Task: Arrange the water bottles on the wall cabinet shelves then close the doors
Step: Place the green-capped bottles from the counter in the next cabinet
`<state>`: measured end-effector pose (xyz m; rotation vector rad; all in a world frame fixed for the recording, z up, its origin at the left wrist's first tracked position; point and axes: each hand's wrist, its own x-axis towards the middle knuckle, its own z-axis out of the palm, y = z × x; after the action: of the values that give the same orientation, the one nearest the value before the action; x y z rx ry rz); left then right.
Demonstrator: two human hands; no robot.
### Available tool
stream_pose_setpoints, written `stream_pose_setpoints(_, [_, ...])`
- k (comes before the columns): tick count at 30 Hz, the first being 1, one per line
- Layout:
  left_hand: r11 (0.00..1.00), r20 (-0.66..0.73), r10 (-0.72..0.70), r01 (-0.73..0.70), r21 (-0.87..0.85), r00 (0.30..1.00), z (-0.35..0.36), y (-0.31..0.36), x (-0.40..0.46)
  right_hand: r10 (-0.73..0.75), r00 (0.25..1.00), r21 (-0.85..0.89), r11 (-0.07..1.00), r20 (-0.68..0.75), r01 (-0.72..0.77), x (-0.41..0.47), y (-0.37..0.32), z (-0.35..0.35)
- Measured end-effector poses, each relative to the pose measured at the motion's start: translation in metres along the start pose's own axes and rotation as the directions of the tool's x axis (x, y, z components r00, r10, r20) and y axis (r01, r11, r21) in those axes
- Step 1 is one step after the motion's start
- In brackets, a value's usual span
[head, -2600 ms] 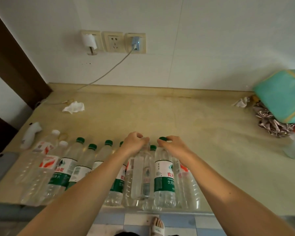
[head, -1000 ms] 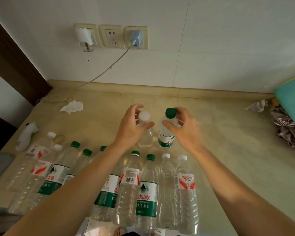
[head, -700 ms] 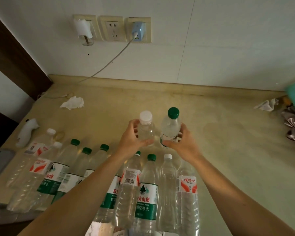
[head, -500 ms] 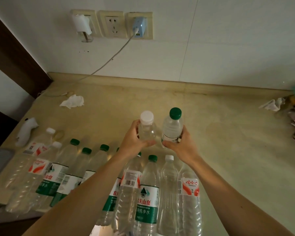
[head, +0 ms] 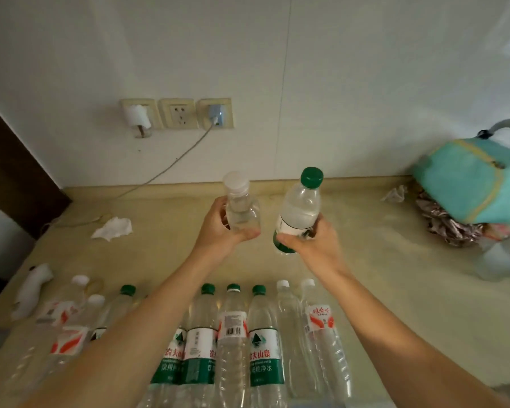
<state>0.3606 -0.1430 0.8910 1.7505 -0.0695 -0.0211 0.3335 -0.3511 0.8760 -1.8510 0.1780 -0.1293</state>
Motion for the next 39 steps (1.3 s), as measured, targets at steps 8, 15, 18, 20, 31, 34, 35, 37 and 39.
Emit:
stream_pose_setpoints(8, [0.934,0.084,0.356,-0.351,-0.068,0.931,-0.031,0.148,-0.028,-0.217,0.956,0.170,0.953,-0.199,0.252,-0.053,-0.127,-0.050])
stream_pose_setpoints(15, [0.790,0.039,0.609,-0.602,-0.116,0.792,-0.045,0.293,-0.054,-0.434,0.844,0.206,0.837,-0.315,0.507,-0.079,-0.256,-0.097])
stream_pose_setpoints(18, [0.742,0.032,0.665,-0.656,-0.137,0.746,-0.052,0.351,-0.062,-0.514,0.781,0.184,0.781,-0.353,0.597,-0.082,-0.309,-0.120])
stream_pose_setpoints(20, [0.709,0.004,0.698,-0.690,-0.144,0.716,-0.054,0.386,-0.065,-0.568,0.739,0.170,0.739,-0.363,0.652,-0.083,-0.344,-0.134])
stream_pose_setpoints(31, [0.704,-0.165,0.691,-0.707,-0.069,0.704,-0.036,0.503,-0.031,-0.592,0.695,0.165,0.701,-0.409,0.694,-0.042,-0.445,-0.188])
stream_pose_setpoints(34, [0.730,-0.159,0.667,-0.681,-0.051,0.728,-0.028,0.510,-0.010,-0.548,0.716,0.180,0.726,-0.433,0.664,-0.020,-0.450,-0.196])
stream_pose_setpoints(35, [0.740,-0.153,0.659,-0.672,-0.042,0.736,-0.026,0.509,-0.003,-0.537,0.722,0.178,0.735,-0.437,0.654,-0.012,-0.449,-0.197])
stream_pose_setpoints(37, [0.763,-0.154,0.634,-0.645,-0.035,0.758,-0.022,0.503,0.012,-0.520,0.730,0.156,0.757,-0.444,0.634,0.002,-0.445,-0.199])
stream_pose_setpoints(39, [0.785,-0.160,0.610,-0.620,-0.016,0.776,-0.017,0.495,0.027,-0.531,0.722,0.101,0.771,-0.443,0.629,0.015,-0.442,-0.201])
